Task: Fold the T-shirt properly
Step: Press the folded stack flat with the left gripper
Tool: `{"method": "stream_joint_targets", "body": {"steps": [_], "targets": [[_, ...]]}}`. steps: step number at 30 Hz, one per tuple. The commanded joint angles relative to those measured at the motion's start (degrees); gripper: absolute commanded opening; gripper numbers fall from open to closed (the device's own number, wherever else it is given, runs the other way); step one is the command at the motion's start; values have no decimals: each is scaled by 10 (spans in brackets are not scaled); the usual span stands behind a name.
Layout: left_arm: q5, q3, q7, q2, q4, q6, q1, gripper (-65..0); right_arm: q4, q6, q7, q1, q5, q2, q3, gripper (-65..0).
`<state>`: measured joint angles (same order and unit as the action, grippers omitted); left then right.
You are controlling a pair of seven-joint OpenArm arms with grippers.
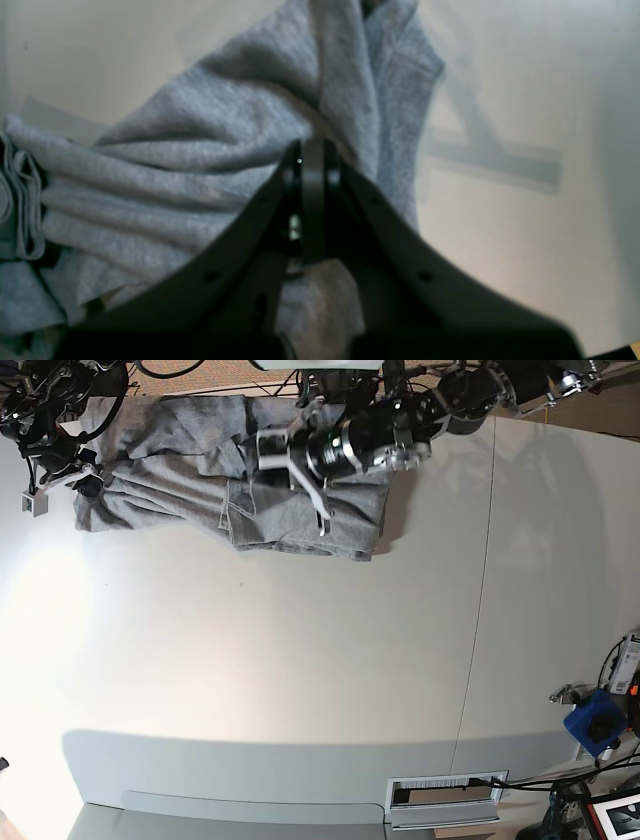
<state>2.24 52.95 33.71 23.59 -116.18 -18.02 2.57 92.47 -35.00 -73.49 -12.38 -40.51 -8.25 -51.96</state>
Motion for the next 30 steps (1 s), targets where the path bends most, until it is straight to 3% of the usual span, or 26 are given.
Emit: {"method": "stream_joint_targets", "body": {"steps": [1, 9, 11, 19, 26, 29, 30], "targets": [[-11, -14, -11, -9, -11, 7, 4, -650, 9, -3, 9, 2, -10, -10, -3, -650], [-96, -54, 28, -39, -11, -18, 3, -650, 9, -3, 8, 2, -10, -10, -3, -650], [-100, -54, 33, -39, -11, -30, -4, -650, 9, -3, 8, 2, -10, -10, -3, -650], [-100, -54, 40, -39, -11, -24, -36, -650, 9, -3, 8, 2, -10, -10, -3, -650], [-139, -54, 38, -39, -10, -75, -75, -650, 9, -3, 9, 2, -10, -10, -3, -650], [-139, -54, 37, -39, -10, -76, -76, -650, 9, -3, 9, 2, -10, -9, -3, -650], [-139, -54, 33, -39, -10, -75, -76, -613, 9, -3, 8, 2, -10, -9, -3, -650]]}}
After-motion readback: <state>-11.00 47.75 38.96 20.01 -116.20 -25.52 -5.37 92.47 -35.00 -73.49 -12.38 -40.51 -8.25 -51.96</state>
